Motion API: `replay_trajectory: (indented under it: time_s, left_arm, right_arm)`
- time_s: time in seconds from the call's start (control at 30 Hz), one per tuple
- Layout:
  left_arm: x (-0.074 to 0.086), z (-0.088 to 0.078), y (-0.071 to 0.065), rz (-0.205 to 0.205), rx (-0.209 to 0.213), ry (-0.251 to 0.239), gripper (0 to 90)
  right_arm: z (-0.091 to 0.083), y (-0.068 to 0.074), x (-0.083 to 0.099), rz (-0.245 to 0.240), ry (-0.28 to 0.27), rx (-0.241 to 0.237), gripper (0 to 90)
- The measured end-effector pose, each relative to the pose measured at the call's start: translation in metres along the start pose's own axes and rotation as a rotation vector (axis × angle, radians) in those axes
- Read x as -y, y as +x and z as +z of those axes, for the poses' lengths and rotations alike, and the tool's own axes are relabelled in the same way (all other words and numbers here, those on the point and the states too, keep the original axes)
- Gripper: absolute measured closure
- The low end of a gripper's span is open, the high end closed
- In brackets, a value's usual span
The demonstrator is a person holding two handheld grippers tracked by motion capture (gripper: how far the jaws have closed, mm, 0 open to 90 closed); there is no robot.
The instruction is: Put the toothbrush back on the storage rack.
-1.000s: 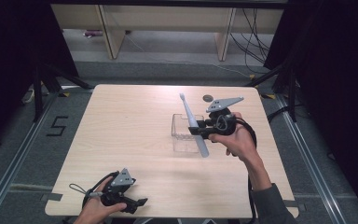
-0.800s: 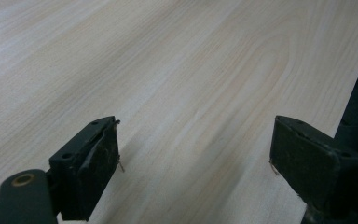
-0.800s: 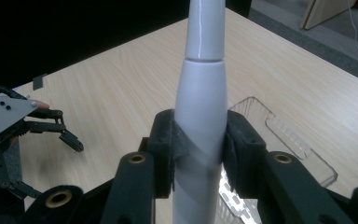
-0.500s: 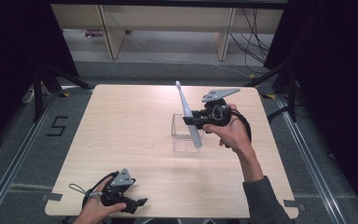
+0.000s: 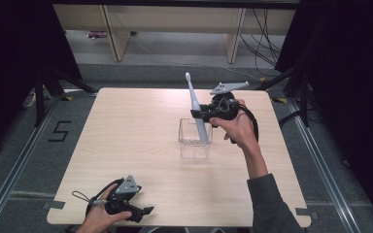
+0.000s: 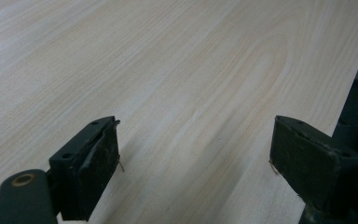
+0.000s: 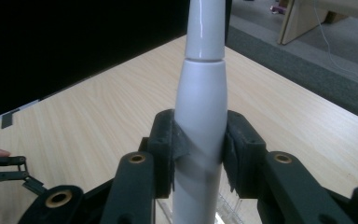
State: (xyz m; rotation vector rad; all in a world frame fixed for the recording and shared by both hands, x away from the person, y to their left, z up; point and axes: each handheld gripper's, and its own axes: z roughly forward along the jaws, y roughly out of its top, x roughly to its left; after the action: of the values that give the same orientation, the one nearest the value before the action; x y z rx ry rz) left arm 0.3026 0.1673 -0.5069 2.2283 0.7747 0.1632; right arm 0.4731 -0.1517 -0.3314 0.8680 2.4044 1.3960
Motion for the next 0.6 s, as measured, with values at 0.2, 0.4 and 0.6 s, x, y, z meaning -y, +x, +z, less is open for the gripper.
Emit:
replay_trajectory:
  time_s: [0.2,0.4,0.6]
  left_arm:
    - [0.0,-0.001,0.001,0.015,-0.005,0.011,14.9]
    - [0.0,-0.001,0.001,0.012,0.002,0.01,14.9]
    - [0.0,-0.001,0.0,0.016,-0.007,0.011,14.9]
  right_arm:
    - [0.012,-0.011,0.005,0.003,0.02,0.027,66.7]
    - [0.022,-0.01,0.01,-0.015,0.078,0.081,66.7]
    - [0.03,-0.012,0.016,-0.045,0.099,0.098,66.7]
